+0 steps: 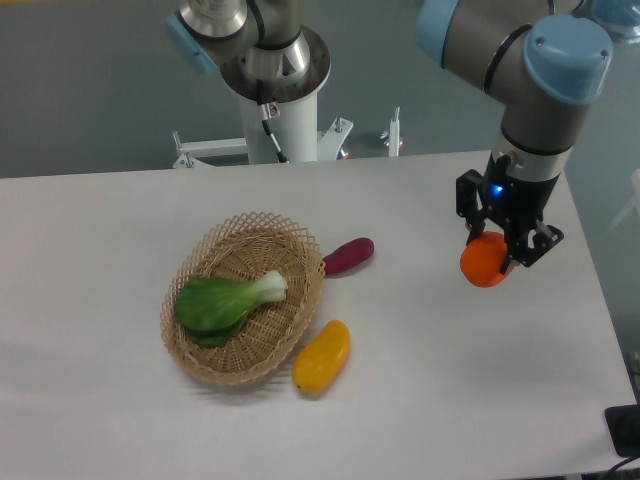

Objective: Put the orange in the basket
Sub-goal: 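Carry the held orange with the gripper toward the wicker basket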

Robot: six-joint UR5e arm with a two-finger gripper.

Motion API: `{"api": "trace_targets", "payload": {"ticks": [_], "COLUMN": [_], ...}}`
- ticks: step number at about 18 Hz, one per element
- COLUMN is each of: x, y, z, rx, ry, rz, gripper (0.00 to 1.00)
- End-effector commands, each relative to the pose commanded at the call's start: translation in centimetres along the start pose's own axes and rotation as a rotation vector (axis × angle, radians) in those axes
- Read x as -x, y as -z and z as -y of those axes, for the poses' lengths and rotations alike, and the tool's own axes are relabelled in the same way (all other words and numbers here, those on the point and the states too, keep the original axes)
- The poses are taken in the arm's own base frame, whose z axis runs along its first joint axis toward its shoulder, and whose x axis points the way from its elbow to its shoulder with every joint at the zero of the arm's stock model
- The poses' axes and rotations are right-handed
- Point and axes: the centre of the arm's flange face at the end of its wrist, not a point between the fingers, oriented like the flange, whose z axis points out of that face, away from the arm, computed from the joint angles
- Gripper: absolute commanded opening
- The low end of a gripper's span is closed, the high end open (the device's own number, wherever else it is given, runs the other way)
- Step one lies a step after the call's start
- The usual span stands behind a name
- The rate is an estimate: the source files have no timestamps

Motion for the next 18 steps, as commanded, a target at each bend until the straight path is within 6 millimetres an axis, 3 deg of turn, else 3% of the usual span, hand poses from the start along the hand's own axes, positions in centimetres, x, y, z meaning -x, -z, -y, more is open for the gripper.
{"api": "trace_targets", "payload": {"ticks": [7,9,15,18], "x": [-0.1,-0.4,-3.9,-8.9], "y": [0.0,-0.4,-0.8,-2.5], "z": [0.8,1.9,11.0,16.9], "rx": [-0.002,-0.004,-0.01,-0.022], "ry": [0.003,0.016,0.232,0.328], "rz": [0.002,-0.004,-0.015,-0.026], "gripper": [0.48,0.48,0.48,0.48]}}
